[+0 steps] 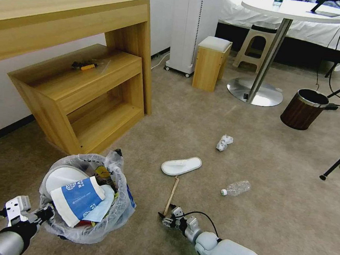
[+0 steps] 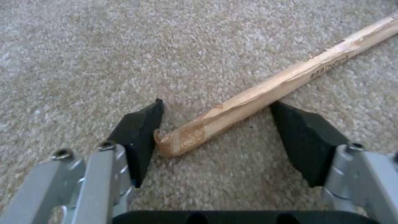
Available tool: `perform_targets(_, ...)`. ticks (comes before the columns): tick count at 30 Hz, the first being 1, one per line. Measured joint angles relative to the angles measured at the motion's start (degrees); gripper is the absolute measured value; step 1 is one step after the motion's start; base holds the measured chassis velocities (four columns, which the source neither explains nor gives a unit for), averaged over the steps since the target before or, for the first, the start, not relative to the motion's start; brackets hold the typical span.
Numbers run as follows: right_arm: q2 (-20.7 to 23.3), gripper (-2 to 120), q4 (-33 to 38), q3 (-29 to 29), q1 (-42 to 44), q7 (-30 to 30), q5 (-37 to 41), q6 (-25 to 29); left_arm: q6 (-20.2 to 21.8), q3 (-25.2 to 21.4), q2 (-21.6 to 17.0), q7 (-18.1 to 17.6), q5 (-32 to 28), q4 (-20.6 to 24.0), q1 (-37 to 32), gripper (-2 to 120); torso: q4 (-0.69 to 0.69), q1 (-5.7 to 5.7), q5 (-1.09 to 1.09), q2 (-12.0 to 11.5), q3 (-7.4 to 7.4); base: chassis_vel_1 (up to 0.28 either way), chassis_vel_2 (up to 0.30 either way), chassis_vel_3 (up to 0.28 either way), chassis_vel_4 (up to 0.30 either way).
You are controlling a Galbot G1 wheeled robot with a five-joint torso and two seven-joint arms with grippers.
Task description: Pick up the trash bin and place the garbage on the floor into it.
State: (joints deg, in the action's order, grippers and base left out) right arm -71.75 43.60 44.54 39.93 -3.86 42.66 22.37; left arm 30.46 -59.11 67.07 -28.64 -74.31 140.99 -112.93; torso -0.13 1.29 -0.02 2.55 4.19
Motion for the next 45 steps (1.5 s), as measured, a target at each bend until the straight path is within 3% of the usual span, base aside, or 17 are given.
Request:
perform_targets(4, -0.02, 64, -0.04, -0.07, 0.07, 0.01, -0.12, 0.07, -0.03, 0.00, -0.03, 0.00, -0.05, 0.07, 0.04, 0, 0.01, 0.00, 0.02, 0.00, 0.00, 0.000, 0.000, 0.000, 0.000)
perform_targets(10, 0.30, 48, 0.39, -0.19, 0.22, 0.23, -0.33, 0.20, -0.05, 0.23, 0.10, -0.02, -0.03, 0.09, 0.14, 0, 0.03, 0.00, 0.03, 0.00, 0.00, 0.000, 0.000, 0.000, 0.000)
perform_targets(29, 1.48, 36, 1.65, -0.65, 0.99, 0.97, -1.46, 0.41, -0.09, 0.19, 0.22, -0.11, 0.10, 0.35, 0.05, 0, 0.04, 0.01, 0.04, -0.01, 0.01, 0.000, 0.000, 0.000, 0.000)
perform_targets(32, 1.68, 32, 1.77, -0.74, 0.99, 0.99, -1.49, 0.42, -0.09, 0.18, 0.23, -0.12, 0.15, 0.32, 0.05, 0, 0.03, 0.01, 0.03, -0.02, 0.01, 0.000, 0.000, 0.000, 0.000)
perform_targets(36, 1.83, 13, 1.90, -0.94, 1.07, 1.31, -1.73, 0.45, -0.09, 0.15, 0.48, -0.12, 0.24, 0.34, -0.12, 0, 0.02, 0.01, 0.02, -0.02, 0.01, 0.000, 0.000, 0.000, 0.000)
perform_targets(45, 1.78, 9, 1.74, -1.47, 1.54, 1.54, -2.30, 0.77, -0.09, 0.15, 0.68, -0.06, 0.41, 0.27, -0.21, 0, 0.02, 0.01, 0.02, -0.02, 0.01, 0.000, 0.000, 0.000, 0.000)
